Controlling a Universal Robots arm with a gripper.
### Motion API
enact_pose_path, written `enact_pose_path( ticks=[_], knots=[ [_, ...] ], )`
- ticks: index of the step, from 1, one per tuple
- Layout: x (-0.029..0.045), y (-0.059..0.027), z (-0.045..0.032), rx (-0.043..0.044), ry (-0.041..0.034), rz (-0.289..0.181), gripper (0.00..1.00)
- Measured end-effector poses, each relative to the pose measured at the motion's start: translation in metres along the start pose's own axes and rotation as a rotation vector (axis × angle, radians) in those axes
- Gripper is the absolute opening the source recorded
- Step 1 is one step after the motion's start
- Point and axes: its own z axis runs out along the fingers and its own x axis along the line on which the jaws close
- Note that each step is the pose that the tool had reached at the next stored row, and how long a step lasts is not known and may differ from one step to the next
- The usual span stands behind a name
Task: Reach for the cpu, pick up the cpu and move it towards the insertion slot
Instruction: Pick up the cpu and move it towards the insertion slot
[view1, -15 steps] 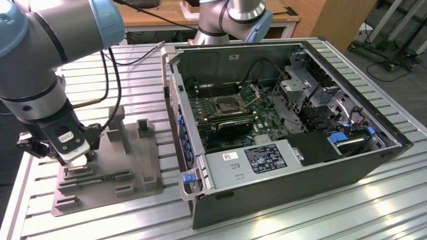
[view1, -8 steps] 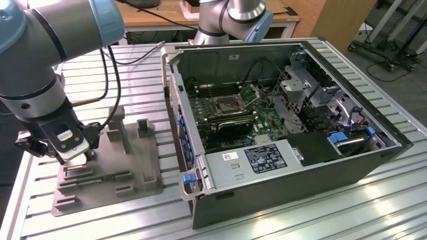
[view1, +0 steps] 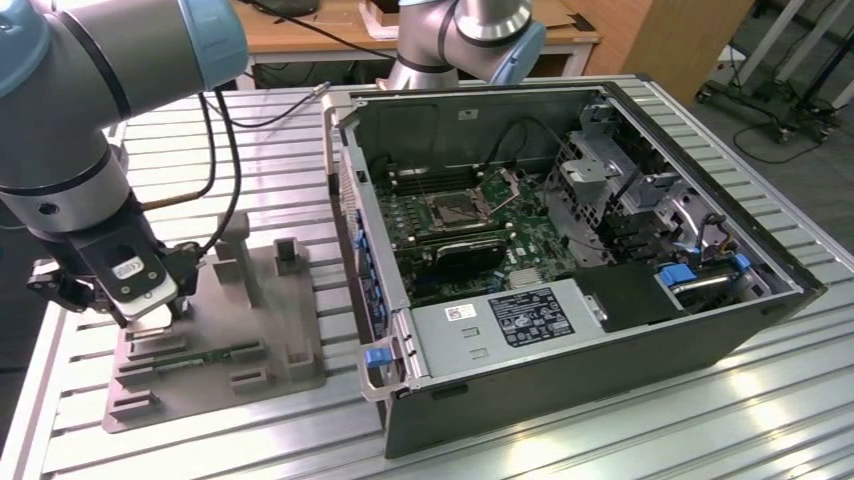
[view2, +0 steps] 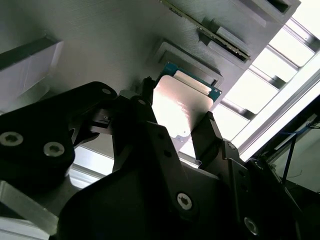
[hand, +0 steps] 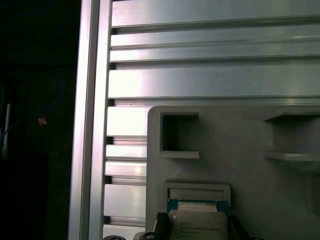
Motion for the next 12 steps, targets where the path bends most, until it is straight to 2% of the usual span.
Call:
enact_pose_path(
  ticks=[12],
  knots=[
    [0.0001,0.0002,-0.0055,-0.0008,-0.0001,0.0,0.54]
  ],
)
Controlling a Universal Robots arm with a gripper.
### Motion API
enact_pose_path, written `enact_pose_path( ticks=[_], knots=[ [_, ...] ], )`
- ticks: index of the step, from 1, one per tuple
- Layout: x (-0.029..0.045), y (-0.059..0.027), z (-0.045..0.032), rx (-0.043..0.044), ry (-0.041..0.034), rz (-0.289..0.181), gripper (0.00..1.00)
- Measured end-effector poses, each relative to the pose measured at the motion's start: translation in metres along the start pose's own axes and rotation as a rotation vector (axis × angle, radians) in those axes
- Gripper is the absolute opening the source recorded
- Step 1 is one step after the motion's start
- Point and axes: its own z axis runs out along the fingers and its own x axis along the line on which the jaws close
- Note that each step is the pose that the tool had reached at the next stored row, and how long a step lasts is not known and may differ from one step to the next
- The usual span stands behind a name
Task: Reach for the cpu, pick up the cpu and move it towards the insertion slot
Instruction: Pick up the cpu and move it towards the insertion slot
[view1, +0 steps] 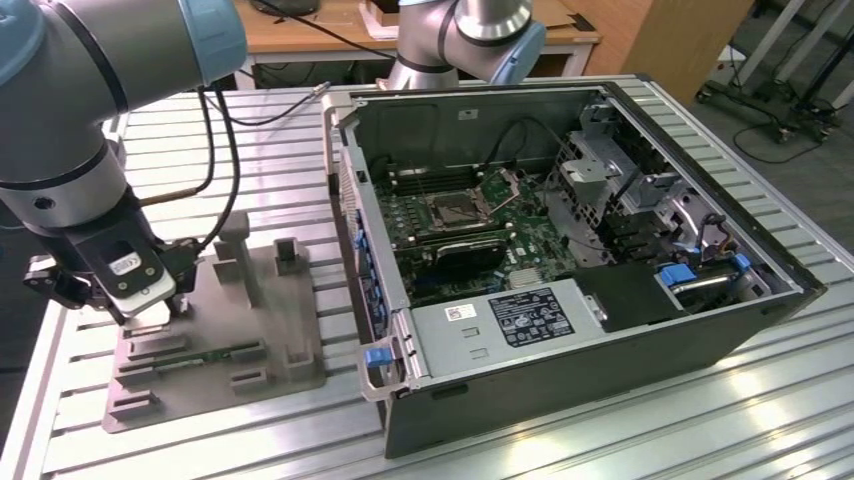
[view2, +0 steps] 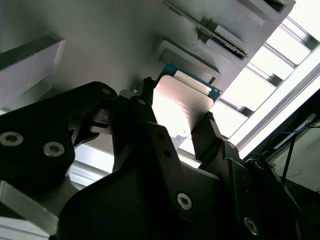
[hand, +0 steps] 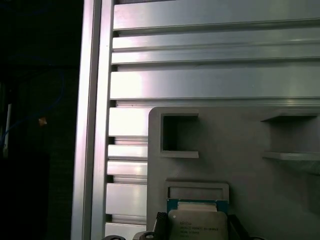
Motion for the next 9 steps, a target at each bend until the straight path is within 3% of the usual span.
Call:
enact_pose_path(
  ticks=[9],
  knots=[
    [0.0,0.0001,-0.0034,-0.0011,0.0,0.0,0.54]
  ],
)
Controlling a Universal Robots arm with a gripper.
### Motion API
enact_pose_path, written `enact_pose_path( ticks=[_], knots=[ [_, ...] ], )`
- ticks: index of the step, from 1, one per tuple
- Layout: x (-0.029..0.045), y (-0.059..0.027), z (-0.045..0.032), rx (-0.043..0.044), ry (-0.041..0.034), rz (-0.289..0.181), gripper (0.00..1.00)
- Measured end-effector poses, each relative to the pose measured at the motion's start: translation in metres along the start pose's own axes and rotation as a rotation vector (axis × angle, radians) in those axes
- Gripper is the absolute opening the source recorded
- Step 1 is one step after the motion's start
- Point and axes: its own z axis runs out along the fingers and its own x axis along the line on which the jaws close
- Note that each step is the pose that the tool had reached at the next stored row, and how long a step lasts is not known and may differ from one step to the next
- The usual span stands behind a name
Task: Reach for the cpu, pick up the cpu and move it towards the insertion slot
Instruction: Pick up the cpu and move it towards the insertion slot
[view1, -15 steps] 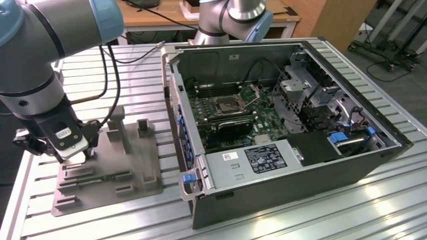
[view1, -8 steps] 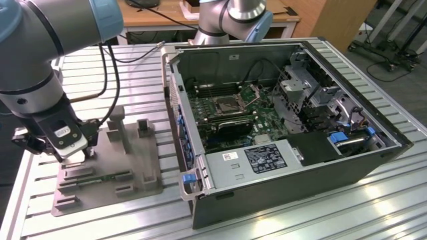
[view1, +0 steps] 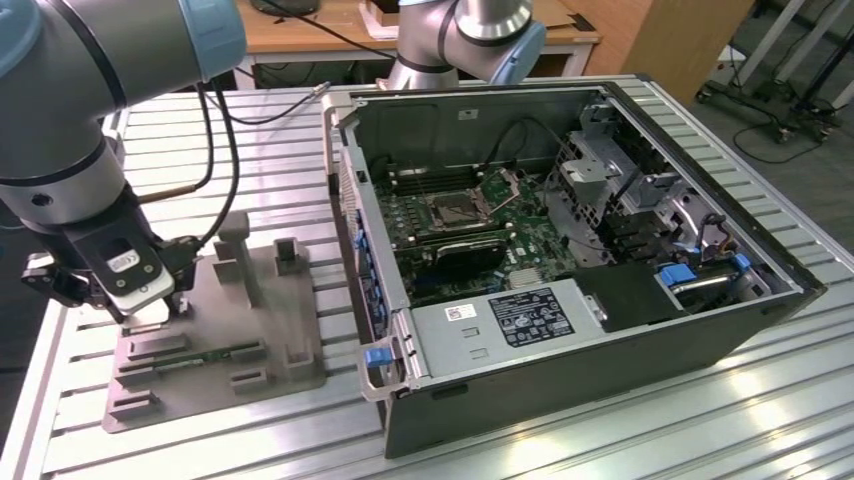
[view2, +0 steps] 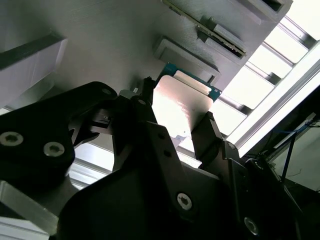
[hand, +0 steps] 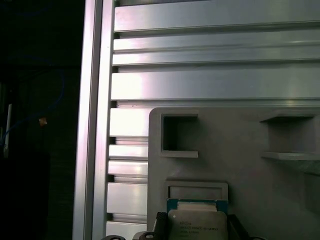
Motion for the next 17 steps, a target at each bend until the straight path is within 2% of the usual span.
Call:
enact_pose_path(
  ticks=[17],
  knots=[
    [0.0001,0.0002,-0.0037,-0.003,0.0,0.0,0.54]
  ],
)
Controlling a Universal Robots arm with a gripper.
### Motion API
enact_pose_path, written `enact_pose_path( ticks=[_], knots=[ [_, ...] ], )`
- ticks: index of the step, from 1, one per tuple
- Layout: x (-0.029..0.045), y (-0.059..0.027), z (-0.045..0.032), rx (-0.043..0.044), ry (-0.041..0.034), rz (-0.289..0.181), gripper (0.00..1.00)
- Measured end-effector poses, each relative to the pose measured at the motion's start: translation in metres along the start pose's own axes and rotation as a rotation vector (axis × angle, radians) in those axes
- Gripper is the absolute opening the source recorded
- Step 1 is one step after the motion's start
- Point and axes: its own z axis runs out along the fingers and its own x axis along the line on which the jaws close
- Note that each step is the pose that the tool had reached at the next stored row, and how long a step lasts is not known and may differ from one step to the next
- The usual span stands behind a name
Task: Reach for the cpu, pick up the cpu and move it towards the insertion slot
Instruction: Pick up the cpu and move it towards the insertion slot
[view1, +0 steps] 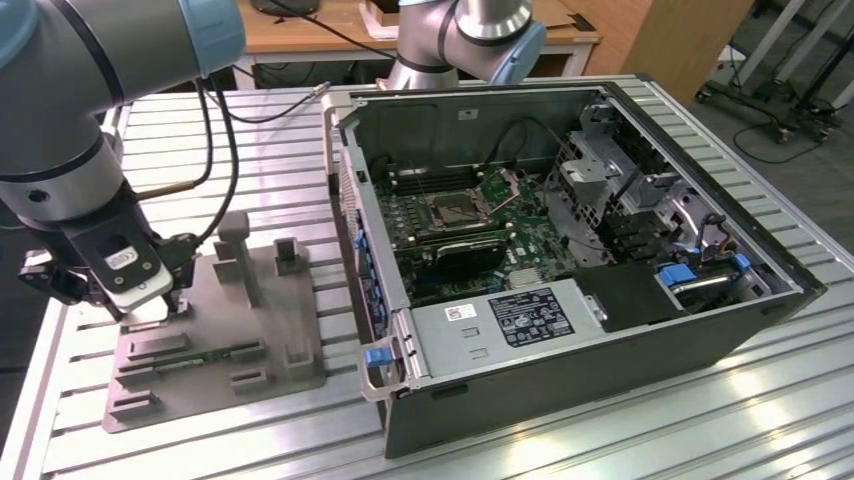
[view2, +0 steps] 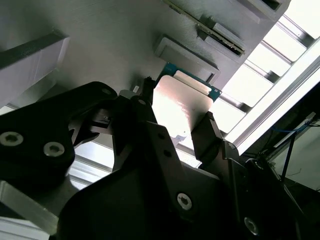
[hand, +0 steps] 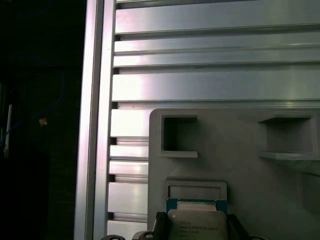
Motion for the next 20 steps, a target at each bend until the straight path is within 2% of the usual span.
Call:
enact_pose_path(
  ticks=[20],
  knots=[
    [0.0001,0.0003,-0.0063,-0.0029,-0.0001,0.0,0.54]
  ],
)
